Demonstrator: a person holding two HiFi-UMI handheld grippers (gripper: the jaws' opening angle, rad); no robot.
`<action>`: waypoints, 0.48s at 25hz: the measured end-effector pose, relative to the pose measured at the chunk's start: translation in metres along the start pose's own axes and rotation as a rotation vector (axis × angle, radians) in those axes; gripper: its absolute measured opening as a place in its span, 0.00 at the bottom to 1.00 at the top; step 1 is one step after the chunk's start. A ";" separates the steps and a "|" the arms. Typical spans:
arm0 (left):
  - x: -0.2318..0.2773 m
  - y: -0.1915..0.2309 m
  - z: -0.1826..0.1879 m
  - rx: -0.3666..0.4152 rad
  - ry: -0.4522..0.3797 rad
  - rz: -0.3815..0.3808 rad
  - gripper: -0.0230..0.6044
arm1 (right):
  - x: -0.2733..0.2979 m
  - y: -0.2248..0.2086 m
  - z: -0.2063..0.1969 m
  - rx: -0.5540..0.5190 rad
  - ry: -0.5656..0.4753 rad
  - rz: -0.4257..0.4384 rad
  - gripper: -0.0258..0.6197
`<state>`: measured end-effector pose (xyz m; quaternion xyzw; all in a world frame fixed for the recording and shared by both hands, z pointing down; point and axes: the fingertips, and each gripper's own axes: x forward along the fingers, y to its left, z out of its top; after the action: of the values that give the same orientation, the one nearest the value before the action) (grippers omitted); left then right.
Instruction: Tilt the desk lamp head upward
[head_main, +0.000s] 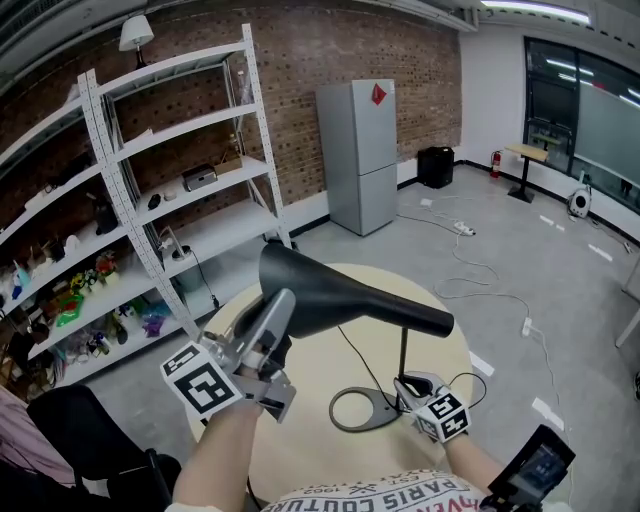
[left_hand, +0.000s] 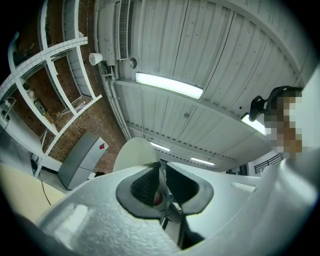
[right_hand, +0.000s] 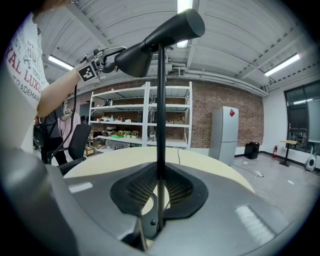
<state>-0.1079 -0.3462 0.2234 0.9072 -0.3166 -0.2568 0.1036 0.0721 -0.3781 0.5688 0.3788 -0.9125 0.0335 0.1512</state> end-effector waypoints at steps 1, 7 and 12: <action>0.000 0.001 0.000 -0.007 -0.003 -0.003 0.11 | 0.000 0.000 0.000 0.000 0.001 0.001 0.10; 0.002 0.001 0.000 0.000 -0.015 -0.039 0.12 | 0.001 -0.004 0.003 0.024 0.041 0.024 0.11; -0.013 0.002 -0.004 -0.021 -0.044 -0.059 0.14 | 0.002 -0.006 0.004 0.018 0.096 0.031 0.12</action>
<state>-0.1156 -0.3395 0.2327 0.9092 -0.2893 -0.2829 0.0983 0.0743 -0.3846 0.5653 0.3637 -0.9096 0.0623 0.1909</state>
